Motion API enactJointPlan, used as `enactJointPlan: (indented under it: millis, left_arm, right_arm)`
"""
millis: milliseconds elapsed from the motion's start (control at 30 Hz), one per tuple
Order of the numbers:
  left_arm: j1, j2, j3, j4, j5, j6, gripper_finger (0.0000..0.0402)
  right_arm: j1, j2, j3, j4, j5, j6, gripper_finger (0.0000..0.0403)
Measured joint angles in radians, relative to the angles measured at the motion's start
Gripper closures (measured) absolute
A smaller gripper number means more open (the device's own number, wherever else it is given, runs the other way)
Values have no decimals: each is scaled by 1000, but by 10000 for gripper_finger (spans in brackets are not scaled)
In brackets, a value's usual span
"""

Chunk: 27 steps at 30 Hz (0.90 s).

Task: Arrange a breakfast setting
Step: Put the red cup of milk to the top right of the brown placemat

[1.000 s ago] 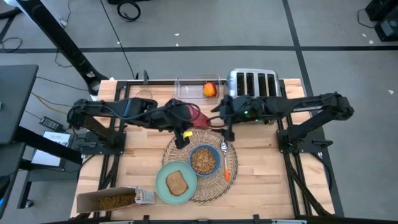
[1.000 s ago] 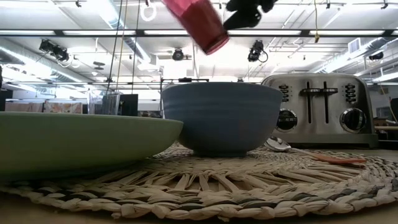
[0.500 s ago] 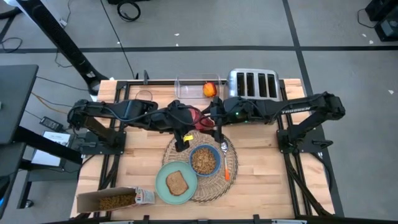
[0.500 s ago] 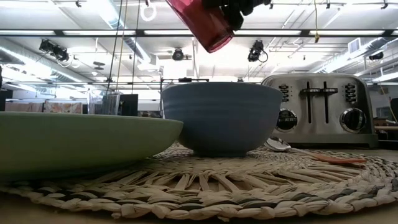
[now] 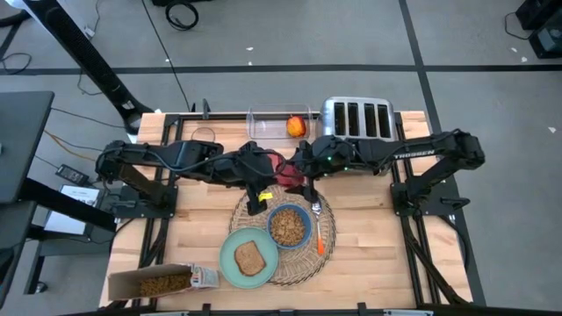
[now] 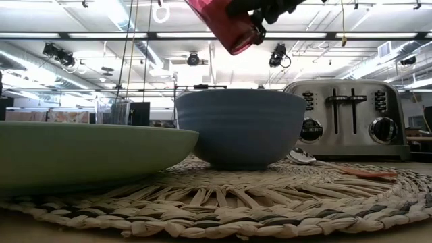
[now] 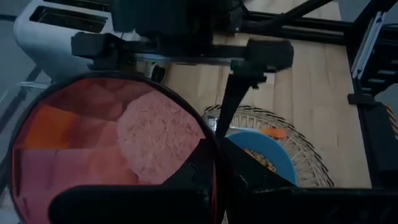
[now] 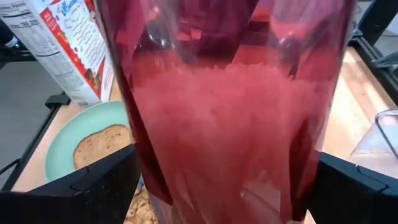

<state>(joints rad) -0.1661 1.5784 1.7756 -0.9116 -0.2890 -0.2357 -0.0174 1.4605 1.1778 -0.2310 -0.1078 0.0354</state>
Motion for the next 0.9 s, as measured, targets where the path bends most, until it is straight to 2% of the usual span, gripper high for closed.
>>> enactJointPlan:
  millis: [233, 567, 900]
  left_arm:
    - [0, 0, 0, 1, 0, 19, 386]
    - [0, 10, 0, 26, 11, 65, 386]
    - [0, 13, 0, 15, 31, 65, 386]
  right_arm:
    - [-3, -8, 0, -12, -1, -29, 6]
    - [-18, 29, 0, -7, -81, -7, 34]
    - [-36, 23, 0, -9, -122, 14, 27]
